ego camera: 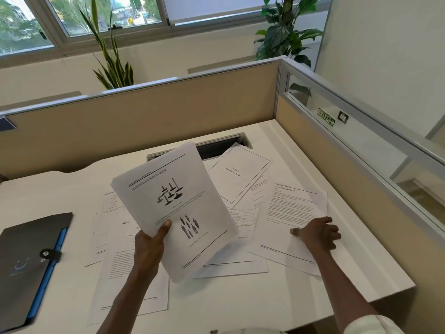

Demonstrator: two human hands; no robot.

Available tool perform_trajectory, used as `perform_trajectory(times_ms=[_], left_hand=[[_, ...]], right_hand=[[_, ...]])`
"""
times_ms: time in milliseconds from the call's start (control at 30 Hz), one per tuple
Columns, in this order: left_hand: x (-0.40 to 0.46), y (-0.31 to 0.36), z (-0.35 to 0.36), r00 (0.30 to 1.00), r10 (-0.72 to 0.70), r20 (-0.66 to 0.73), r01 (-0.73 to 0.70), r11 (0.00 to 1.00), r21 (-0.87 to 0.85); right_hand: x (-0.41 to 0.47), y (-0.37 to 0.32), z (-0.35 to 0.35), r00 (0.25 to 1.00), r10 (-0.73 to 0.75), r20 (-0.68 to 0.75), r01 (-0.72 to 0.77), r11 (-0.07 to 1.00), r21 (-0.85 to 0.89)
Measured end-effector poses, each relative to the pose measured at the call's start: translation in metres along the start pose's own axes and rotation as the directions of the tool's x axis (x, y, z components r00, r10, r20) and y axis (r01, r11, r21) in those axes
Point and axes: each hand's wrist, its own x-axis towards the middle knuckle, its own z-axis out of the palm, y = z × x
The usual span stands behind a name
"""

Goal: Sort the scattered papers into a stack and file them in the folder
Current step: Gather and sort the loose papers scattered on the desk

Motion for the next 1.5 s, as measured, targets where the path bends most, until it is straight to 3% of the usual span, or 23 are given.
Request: perform_trajectory(times_ms=[133, 333, 533, 733, 833, 933, 1067, 1233, 1333, 1400, 1500], left_hand=[[0.0, -0.001, 0.001, 1.0, -0.023, -0.014, 0.023, 1.0, -0.001], [0.002, -0.003, -0.004, 0.998, -0.022, -0.052, 0.026, 0.997, 0.072], [0.009, 0.004, -0.004, 0.99, 0.029, -0.138, -0.003, 0.982, 0.189], [0.014, 0.011, 0.009, 0.997, 0.001, -0.078, 0.015, 0.979, 0.205], [0.016, 0.013, 0.013, 0.997, -0.057, -0.048, 0.064, 0.987, 0.147], [0.016, 0.017, 0.016, 0.996, -0.085, -0.003, 0.085, 0.992, 0.096], [0.013, 0.021, 0.015, 0.983, -0.09, 0.162, 0.08, 0.995, 0.067], [0.011, 0.028, 0.018, 0.935, -0.136, 0.329, 0.146, 0.989, -0.008], [0.011, 0.027, 0.019, 0.928, -0.139, 0.345, 0.158, 0.987, -0.028], [0.011, 0.027, 0.02, 0.934, -0.134, 0.331, 0.162, 0.985, -0.057], [0.013, 0.034, 0.023, 0.914, -0.031, 0.405, 0.151, 0.951, -0.269]], right_hand=[[0.007, -0.004, -0.003, 0.999, -0.037, 0.039, 0.033, 0.994, 0.106], [-0.004, 0.003, 0.001, 0.956, -0.257, -0.138, 0.285, 0.924, 0.254], [-0.036, -0.03, -0.034, 0.77, -0.542, -0.336, 0.633, 0.715, 0.298], [-0.087, -0.083, -0.08, 0.586, -0.767, -0.263, 0.804, 0.51, 0.305], [-0.108, -0.099, -0.093, 0.594, -0.79, -0.153, 0.734, 0.455, 0.504], [-0.118, -0.107, -0.093, 0.615, -0.788, 0.006, 0.545, 0.431, 0.719], [-0.116, -0.115, -0.064, 0.664, -0.738, 0.122, 0.491, 0.553, 0.673], [-0.114, -0.117, -0.016, 0.711, -0.69, 0.133, 0.534, 0.653, 0.537], [-0.119, -0.116, -0.004, 0.756, -0.633, 0.164, 0.406, 0.65, 0.642], [-0.121, -0.116, 0.0, 0.734, -0.661, 0.157, 0.395, 0.604, 0.693], [-0.125, -0.116, 0.004, 0.698, -0.71, 0.097, 0.444, 0.534, 0.72]])
